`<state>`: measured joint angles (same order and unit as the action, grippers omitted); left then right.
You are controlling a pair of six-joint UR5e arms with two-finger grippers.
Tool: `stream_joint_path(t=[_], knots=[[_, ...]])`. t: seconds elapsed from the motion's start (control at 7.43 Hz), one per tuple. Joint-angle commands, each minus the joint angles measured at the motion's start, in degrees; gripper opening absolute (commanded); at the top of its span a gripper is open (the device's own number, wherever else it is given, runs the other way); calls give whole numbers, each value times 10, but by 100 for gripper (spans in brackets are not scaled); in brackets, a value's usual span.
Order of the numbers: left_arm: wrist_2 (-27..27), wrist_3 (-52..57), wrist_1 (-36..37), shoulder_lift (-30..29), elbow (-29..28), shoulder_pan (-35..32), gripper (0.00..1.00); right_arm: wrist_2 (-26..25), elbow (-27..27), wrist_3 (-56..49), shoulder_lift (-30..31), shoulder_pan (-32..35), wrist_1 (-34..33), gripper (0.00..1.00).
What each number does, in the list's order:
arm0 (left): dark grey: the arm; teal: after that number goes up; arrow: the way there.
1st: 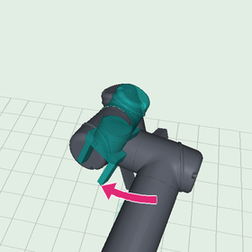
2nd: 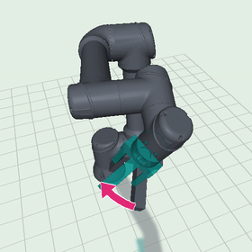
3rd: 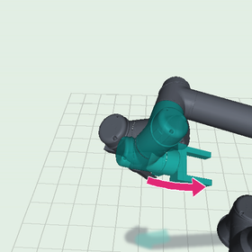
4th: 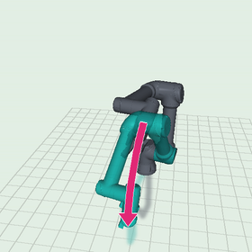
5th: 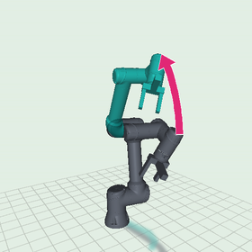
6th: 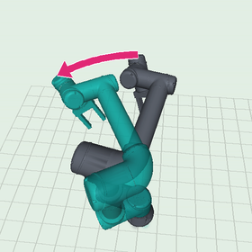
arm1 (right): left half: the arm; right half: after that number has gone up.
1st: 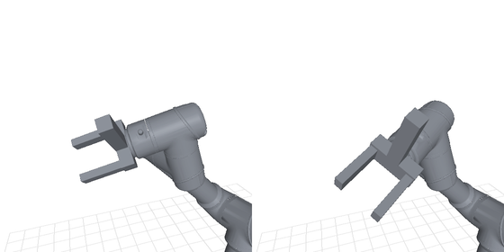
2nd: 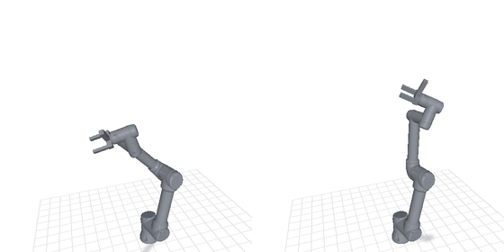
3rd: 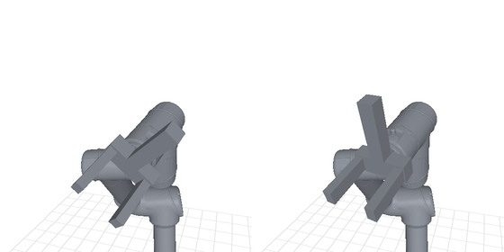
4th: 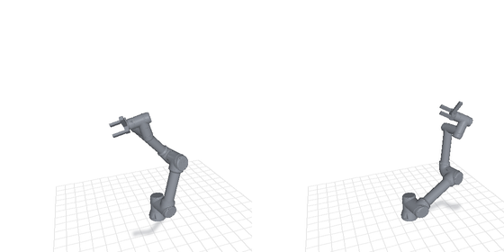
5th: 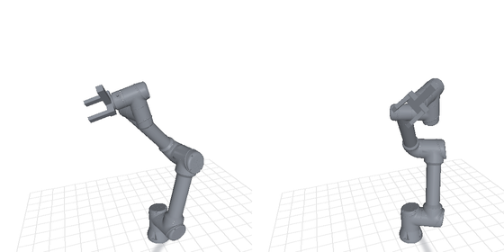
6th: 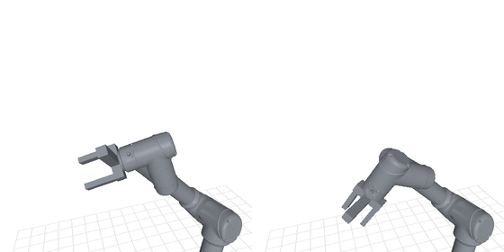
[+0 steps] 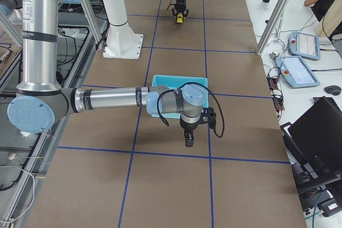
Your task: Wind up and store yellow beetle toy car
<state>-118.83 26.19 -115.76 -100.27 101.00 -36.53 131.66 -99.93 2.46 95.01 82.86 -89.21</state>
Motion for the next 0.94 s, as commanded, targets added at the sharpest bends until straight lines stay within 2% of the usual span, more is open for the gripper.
stream_joint_path(t=[0.0, 0.4, 0.81], knots=[[0, 0, -6, 7, 2, 1, 35, 0, 0, 0, 0, -2, 0, 100], [3, -6, 22, -14, 12, 0, 35, 0, 0, 0, 0, -3, -1, 100], [6, -1, 31, -40, -5, 4, 35, 0, 0, 0, 0, -5, 0, 100]])
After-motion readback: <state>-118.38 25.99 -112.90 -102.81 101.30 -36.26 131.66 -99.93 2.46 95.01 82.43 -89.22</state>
